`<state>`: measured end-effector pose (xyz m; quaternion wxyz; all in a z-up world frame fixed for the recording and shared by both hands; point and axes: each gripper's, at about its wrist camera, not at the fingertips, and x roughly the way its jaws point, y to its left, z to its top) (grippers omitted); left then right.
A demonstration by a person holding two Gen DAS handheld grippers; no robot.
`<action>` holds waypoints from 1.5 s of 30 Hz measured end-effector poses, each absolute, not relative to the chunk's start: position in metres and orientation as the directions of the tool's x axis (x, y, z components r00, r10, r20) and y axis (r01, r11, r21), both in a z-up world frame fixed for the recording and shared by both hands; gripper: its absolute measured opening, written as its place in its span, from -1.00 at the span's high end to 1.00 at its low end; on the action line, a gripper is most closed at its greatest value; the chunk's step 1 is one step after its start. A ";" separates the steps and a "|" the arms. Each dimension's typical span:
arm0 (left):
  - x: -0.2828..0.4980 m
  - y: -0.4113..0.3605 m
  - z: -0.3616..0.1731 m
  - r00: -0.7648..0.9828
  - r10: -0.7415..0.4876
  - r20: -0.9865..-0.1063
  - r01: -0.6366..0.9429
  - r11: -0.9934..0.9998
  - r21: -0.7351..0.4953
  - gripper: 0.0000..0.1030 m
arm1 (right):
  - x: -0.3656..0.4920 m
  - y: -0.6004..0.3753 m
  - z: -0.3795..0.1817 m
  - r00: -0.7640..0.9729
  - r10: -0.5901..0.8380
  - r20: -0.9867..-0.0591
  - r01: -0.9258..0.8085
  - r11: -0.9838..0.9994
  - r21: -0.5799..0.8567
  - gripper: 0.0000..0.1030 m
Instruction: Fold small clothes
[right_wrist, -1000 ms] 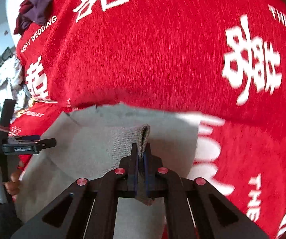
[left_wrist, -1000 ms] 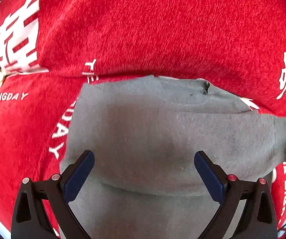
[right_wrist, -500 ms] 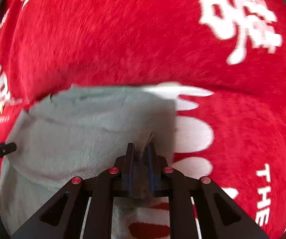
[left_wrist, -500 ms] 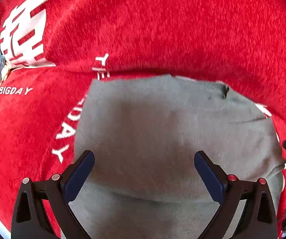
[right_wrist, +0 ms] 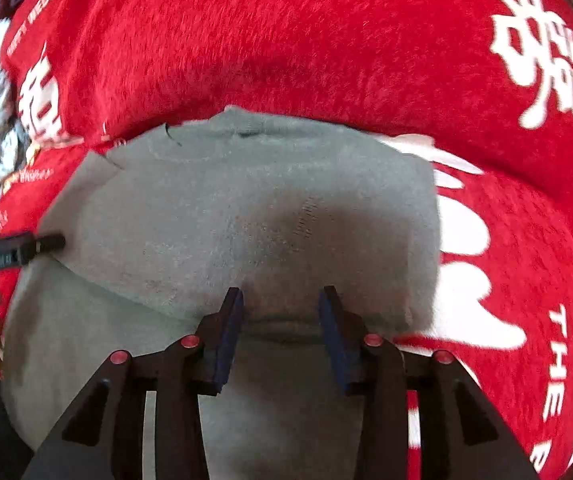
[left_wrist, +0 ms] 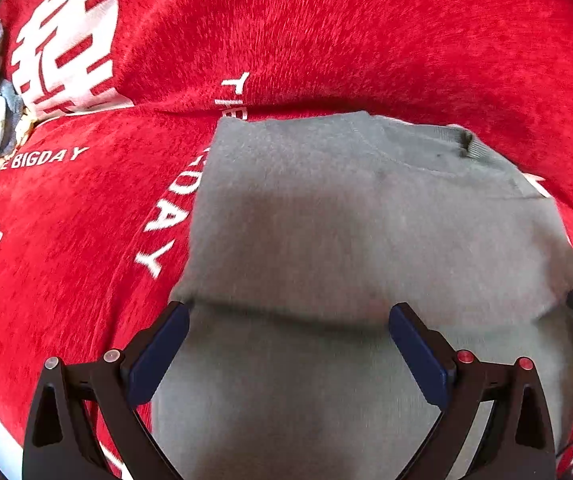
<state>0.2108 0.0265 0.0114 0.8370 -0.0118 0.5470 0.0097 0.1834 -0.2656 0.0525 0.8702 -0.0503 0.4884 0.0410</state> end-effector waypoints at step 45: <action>-0.021 0.090 -0.031 0.134 -0.132 -0.982 -0.007 0.991 -0.135 -0.98 | -0.123 -0.290 0.068 0.468 0.081 -0.880 -0.273 0.960 -0.057 -0.30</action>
